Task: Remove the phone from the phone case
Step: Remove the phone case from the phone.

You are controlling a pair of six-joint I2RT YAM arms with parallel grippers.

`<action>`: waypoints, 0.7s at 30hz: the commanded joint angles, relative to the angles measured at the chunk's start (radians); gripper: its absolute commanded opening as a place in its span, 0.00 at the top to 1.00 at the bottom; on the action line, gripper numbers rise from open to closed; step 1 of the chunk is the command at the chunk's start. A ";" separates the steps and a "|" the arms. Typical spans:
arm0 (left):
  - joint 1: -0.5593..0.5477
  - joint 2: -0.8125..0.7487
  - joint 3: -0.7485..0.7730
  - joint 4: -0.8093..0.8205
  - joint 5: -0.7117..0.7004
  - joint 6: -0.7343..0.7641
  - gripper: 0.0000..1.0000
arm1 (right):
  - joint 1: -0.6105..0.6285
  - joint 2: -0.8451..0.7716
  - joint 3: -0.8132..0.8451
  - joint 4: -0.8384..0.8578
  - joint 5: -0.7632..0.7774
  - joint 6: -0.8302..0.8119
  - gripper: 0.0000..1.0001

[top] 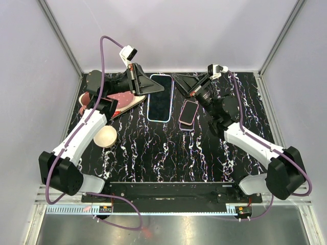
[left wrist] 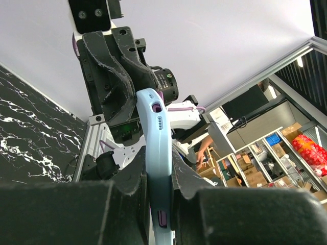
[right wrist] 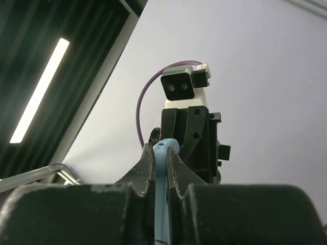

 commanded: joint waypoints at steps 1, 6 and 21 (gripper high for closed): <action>-0.027 -0.080 0.201 0.438 -0.277 -0.072 1.00 | 0.035 0.121 -0.122 -0.673 -0.202 -0.283 0.90; -0.010 -0.083 0.195 0.436 -0.294 -0.073 1.00 | 0.037 0.110 -0.136 -0.729 -0.206 -0.324 0.86; 0.027 -0.067 0.163 0.406 -0.271 -0.056 1.00 | 0.037 0.049 -0.193 -0.725 -0.370 -0.405 0.53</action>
